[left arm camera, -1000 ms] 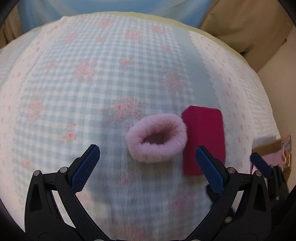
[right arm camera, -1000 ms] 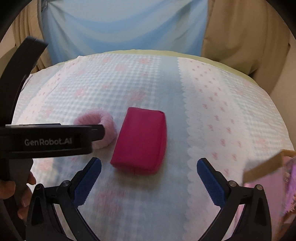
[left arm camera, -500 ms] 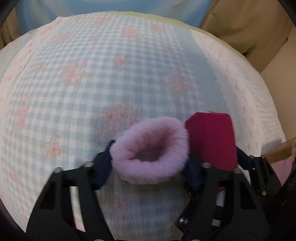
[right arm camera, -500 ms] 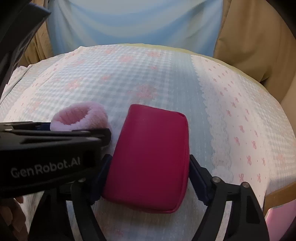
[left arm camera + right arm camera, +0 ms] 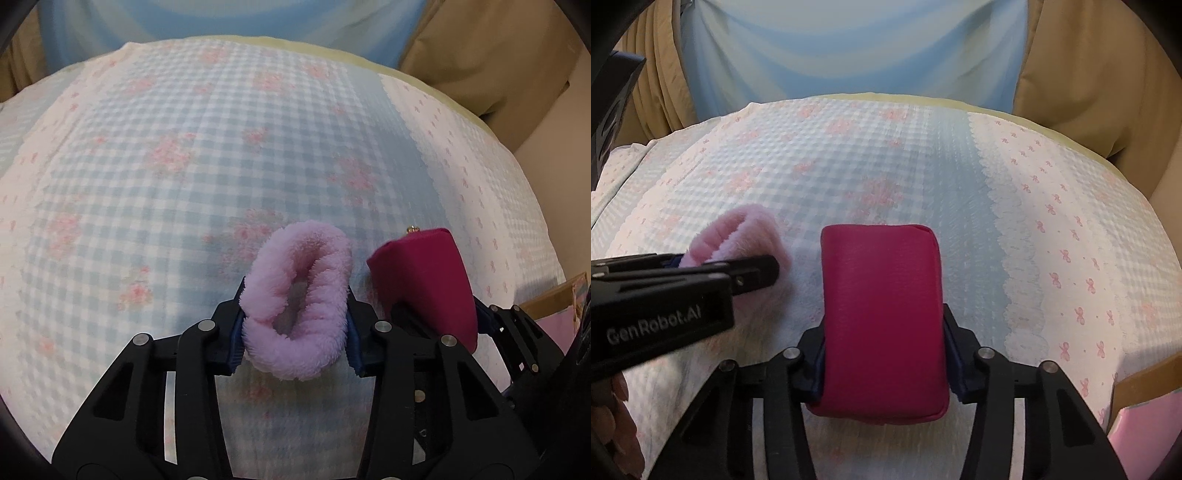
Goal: Organize soft objects
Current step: 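Carry the pink scrunchie and magenta pouch over the box and lower them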
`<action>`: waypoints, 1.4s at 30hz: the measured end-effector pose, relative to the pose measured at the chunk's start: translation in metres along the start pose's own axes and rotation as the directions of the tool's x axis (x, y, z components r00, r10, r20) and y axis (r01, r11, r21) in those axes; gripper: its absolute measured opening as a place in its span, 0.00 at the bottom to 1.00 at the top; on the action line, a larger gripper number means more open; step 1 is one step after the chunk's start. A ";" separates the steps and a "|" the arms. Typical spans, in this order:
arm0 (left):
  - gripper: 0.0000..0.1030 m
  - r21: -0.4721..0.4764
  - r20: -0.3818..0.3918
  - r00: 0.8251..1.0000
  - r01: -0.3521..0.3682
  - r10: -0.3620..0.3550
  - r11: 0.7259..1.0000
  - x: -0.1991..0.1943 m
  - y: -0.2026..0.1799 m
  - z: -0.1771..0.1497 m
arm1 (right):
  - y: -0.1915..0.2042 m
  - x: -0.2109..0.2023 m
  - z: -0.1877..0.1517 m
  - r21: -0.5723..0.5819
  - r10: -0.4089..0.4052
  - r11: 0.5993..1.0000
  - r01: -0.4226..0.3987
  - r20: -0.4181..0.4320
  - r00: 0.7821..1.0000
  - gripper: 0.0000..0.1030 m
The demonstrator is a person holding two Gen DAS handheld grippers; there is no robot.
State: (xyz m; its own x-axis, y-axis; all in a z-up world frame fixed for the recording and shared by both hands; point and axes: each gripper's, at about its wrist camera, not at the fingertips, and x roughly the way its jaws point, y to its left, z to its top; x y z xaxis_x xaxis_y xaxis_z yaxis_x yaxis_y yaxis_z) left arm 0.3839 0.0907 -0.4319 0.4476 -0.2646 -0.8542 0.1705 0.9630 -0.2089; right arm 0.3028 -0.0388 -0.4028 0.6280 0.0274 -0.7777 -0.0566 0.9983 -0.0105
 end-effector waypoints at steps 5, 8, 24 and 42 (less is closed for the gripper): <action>0.38 0.005 0.034 0.999 -0.007 0.007 1.000 -0.022 0.000 0.002 | 0.001 -0.024 0.004 0.002 0.000 1.000 0.000 0.025 1.000 0.44; 0.38 0.008 0.058 0.998 -0.008 0.007 1.000 -0.043 -0.003 0.002 | -0.001 -0.044 0.009 0.014 0.002 1.000 -0.002 0.048 0.999 0.44; 0.38 0.049 0.158 0.987 -0.025 0.016 0.998 -0.233 -0.049 -0.003 | -0.010 -0.251 0.039 0.070 -0.011 0.998 0.003 0.106 0.994 0.43; 0.38 0.073 0.190 0.982 -0.035 0.021 0.997 -0.351 -0.197 -0.042 | -0.134 -0.404 0.014 0.124 -0.033 0.992 0.014 0.149 0.988 0.43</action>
State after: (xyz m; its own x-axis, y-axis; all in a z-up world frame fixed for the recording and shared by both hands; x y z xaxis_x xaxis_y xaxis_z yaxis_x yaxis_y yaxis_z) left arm 0.1562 -0.0037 -0.1111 0.6096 -0.2495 -0.7524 0.2183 0.9653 -0.1432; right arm 0.0676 -0.1829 -0.0783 0.7381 0.0018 -0.6747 0.0492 0.9972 0.0564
